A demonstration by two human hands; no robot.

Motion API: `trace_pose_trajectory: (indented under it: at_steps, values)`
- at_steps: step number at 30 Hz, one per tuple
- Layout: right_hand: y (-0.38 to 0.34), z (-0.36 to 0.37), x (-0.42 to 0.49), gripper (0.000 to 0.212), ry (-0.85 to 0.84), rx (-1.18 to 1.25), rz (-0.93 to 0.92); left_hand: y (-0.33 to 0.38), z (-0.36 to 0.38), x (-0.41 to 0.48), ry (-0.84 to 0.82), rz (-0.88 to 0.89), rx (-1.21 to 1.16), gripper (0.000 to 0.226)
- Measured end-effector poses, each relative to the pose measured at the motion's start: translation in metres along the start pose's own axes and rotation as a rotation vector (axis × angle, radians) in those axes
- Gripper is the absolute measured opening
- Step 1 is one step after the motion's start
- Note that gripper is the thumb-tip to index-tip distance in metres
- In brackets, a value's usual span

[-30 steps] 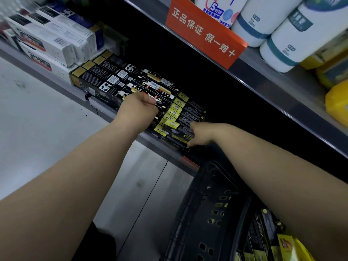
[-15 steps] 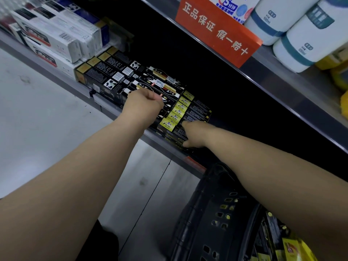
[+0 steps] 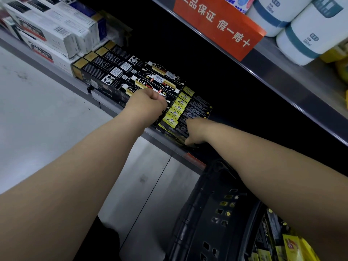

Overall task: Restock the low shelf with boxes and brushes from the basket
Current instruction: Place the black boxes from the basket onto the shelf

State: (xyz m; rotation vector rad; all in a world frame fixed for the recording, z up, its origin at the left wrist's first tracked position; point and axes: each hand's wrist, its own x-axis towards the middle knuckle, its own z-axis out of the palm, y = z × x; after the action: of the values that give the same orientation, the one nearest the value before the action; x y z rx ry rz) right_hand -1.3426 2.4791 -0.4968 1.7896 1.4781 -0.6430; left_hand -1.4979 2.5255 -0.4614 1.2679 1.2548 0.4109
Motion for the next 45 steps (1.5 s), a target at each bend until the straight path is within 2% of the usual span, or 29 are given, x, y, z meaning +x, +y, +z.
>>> trace_pose_trajectory:
  at_steps: [5,9,13,15,19,22,25,28,31,35,38,40,42,45]
  values:
    - [0.000,0.000,0.000,0.047,0.013,0.009,-0.006,-0.002,0.002,0.002,0.003,0.002,-0.001,0.008]
    - [-0.002,-0.001,0.000,0.058,0.023,0.035,-0.005,-0.002,0.002,0.004,-0.007,0.003,-0.003,0.003]
    - [-0.002,-0.001,0.001,0.050,0.038,0.028,-0.006,-0.003,0.002,0.005,-0.009,0.000,-0.003,0.003]
    - [-0.002,-0.002,0.000,0.048,0.029,0.025,-0.001,-0.003,0.003,0.004,-0.017,0.006,0.000,0.010]
    - [-0.004,-0.002,0.000,0.049,0.018,0.014,0.019,-0.003,0.004,0.004,-0.021,0.008,0.006,0.012]
    - [-0.005,-0.002,-0.001,0.059,0.029,-0.035,0.022,-0.002,0.004,0.005,-0.021,0.005,0.000,0.004]
    - [-0.003,-0.002,0.000,0.071,0.049,-0.067,0.020,-0.002,0.005,0.005,-0.035,0.002,0.006,0.009]
    - [-0.001,-0.001,0.003,0.065,0.060,-0.066,0.007,-0.001,0.006,0.005,-0.041,0.002,0.008,0.005]
    - [-0.002,-0.001,0.003,0.066,0.057,-0.038,0.022,-0.001,0.007,0.005,-0.045,0.010,0.017,0.011]
    - [-0.003,-0.001,0.004,0.052,0.053,-0.001,0.010,0.000,0.007,0.005,-0.053,0.007,0.020,0.013]
    - [-0.001,-0.002,0.005,0.058,0.024,0.063,0.012,-0.001,0.008,0.006,-0.058,0.002,0.012,0.012]
    - [0.008,-0.009,0.005,0.073,0.014,0.174,0.027,-0.001,0.008,0.006,-0.058,-0.002,0.003,0.010]
    - [0.022,-0.020,0.011,0.085,0.072,0.297,0.067,-0.002,0.009,0.007,-0.059,-0.002,0.005,0.007]
    - [0.049,-0.032,0.033,0.073,0.250,0.433,0.181,-0.002,0.012,0.007,-0.071,0.011,-0.002,0.007]
